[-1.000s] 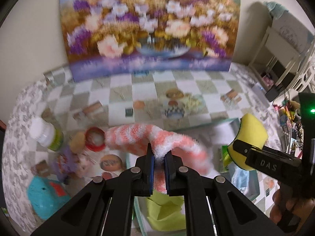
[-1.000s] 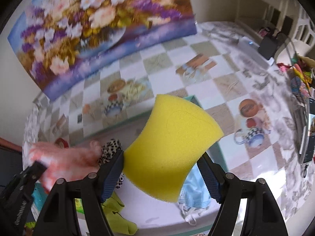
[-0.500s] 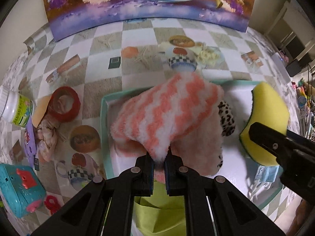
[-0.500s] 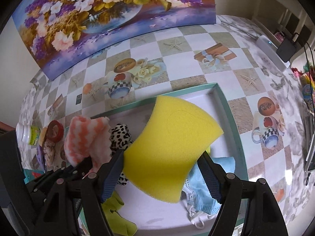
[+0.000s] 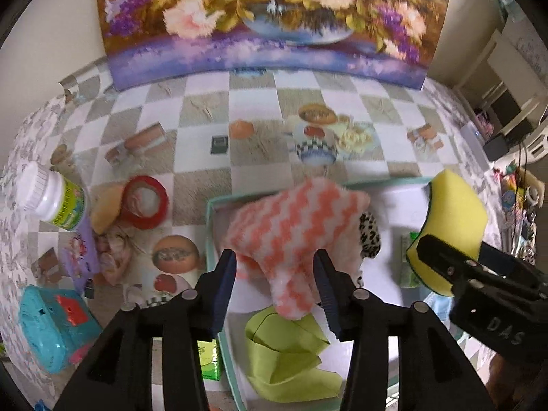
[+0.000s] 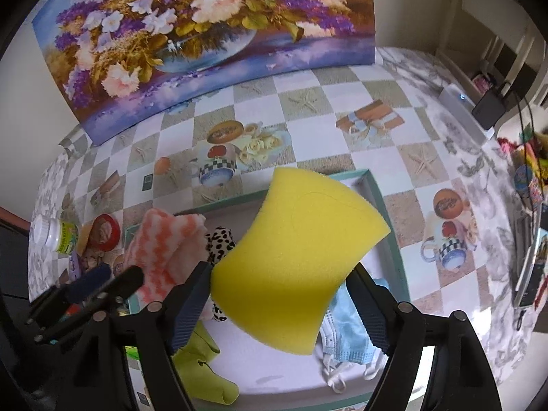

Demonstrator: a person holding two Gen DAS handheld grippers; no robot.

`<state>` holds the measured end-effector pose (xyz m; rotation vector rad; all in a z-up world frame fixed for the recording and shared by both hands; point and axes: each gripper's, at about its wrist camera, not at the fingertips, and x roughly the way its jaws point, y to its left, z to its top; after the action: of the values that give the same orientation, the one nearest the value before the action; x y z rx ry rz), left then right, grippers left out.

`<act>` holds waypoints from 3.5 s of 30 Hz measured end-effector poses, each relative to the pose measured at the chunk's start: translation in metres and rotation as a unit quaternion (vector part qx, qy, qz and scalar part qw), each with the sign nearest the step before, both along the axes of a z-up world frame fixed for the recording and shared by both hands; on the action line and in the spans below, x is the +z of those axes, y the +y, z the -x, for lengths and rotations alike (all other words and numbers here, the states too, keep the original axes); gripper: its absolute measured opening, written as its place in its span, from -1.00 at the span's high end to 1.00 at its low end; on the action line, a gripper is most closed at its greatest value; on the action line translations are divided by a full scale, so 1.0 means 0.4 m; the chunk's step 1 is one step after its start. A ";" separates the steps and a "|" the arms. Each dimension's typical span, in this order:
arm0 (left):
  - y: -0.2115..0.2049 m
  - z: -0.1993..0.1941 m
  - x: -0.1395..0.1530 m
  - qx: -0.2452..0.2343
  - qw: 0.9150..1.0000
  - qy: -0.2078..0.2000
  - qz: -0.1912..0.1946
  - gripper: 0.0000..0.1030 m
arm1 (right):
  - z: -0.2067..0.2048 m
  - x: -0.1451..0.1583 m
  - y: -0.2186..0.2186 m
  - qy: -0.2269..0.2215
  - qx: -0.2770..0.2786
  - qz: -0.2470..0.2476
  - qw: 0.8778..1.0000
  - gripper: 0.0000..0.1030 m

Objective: Organize soft objects
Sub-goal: 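Lower the cloth and sponge into the tray and open both grippers, then withdraw both grippers from the tray back toward the pile, then grasp the red flower toy from the pile with the right gripper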

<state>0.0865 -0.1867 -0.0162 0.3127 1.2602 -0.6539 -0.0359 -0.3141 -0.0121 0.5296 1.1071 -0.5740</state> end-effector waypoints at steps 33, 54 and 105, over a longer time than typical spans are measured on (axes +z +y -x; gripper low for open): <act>0.294 -0.187 0.134 0.155 0.984 -0.093 -0.002 -0.72 | -0.025 0.078 0.052 -0.026 0.009 0.028 0.999 -1.00; 0.472 -0.280 0.046 0.208 0.975 -0.057 -0.049 -0.72 | -0.248 -0.012 0.354 0.003 0.144 -0.013 0.990 -1.00; 0.630 -0.344 -0.047 0.236 0.968 -0.021 -0.086 -0.72 | -0.309 -0.264 0.820 0.105 0.339 0.022 0.935 -0.61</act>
<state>0.2241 0.0654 -0.0348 0.1574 1.2921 -0.1295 0.0878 0.0137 -0.1177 0.0221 1.3825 -0.0453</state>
